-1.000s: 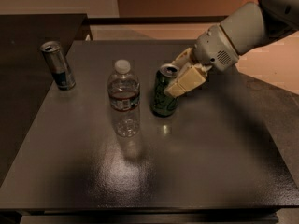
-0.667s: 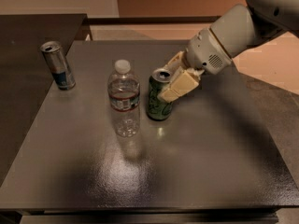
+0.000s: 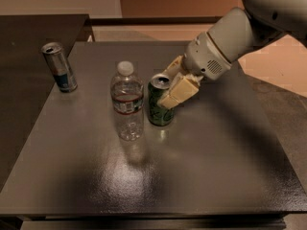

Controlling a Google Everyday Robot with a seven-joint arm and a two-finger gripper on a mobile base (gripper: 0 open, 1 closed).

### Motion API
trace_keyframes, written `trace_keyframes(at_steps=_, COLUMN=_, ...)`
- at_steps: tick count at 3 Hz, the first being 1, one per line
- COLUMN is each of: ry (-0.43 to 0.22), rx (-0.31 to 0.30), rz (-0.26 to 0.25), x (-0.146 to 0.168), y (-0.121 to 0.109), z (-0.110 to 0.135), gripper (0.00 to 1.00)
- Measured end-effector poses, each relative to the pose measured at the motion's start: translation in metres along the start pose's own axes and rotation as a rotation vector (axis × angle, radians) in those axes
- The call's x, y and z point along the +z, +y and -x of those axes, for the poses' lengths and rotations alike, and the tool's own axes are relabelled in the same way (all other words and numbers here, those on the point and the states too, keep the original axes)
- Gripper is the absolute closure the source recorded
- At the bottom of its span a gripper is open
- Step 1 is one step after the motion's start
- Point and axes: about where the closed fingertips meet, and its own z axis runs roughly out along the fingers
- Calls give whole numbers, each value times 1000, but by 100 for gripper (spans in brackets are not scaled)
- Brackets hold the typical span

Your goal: Move green can near water bottle

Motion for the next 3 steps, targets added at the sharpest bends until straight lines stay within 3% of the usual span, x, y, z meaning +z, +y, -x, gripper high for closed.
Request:
trace_keyframes(at_steps=1, ry=0, rx=-2, rz=2, x=1, y=0, z=1, gripper=12)
trace_keyframes(at_steps=2, ry=0, rx=-3, rz=3, x=2, y=1, z=2, gripper=0)
trace_keyframes(at_steps=3, ry=0, rx=-4, rz=3, x=2, y=1, z=2, gripper=0)
